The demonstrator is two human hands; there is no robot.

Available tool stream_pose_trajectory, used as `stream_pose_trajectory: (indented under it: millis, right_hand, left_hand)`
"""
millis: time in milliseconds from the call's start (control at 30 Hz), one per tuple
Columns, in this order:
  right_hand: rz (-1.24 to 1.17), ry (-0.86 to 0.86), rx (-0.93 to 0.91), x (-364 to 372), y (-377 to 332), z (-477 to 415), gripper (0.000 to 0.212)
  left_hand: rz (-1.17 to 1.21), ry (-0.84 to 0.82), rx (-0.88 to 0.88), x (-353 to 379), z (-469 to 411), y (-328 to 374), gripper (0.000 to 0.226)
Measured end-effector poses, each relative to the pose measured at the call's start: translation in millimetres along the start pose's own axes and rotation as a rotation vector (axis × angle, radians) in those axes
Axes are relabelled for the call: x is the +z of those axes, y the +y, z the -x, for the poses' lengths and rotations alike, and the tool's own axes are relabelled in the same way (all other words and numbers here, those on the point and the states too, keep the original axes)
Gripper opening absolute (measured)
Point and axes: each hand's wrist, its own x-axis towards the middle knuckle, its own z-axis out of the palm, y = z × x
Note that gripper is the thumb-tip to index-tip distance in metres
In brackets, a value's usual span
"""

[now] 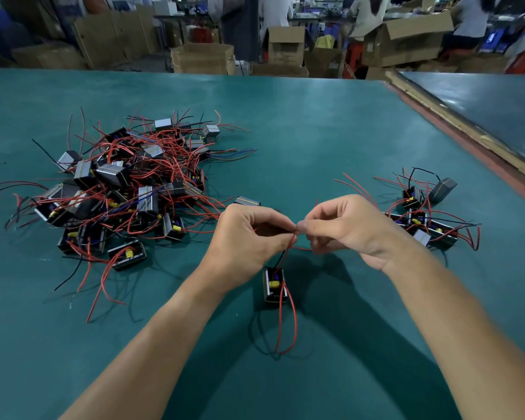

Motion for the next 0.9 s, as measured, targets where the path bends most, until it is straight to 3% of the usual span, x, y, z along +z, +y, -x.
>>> stream_pose_trajectory:
  millis: [100, 267, 600, 733, 900]
  right_hand:
    - [0.16, 0.107, -0.212, 4.2, 1.4, -0.3, 0.016]
    - [0.369, 0.086, -0.389, 2.6, 2.7, 0.9, 0.012]
    - [0.274, -0.191, -0.073, 3.1, 0.3, 5.3, 0.021]
    - [0.177, -0.172, -0.123, 1.3, -1.1, 5.9, 0.012]
    - [0.193, -0.176, -0.146, 2.5, -0.6, 4.9, 0.017]
  left_hand:
    - [0.044, 0.018, -0.04, -0.6, -0.8, 0.0, 0.015]
    - [0.11, 0.022, -0.079, -1.6, -1.0, -0.5, 0.01]
    - [-0.088, -0.079, 0.066, -1.5, 0.6, 1.9, 0.023]
    - [-0.061, -0.06, 0.064, -4.4, -0.3, 3.1, 0.031]
    - [-0.066, -0.049, 0.055, -4.7, -1.3, 3.5, 0.025]
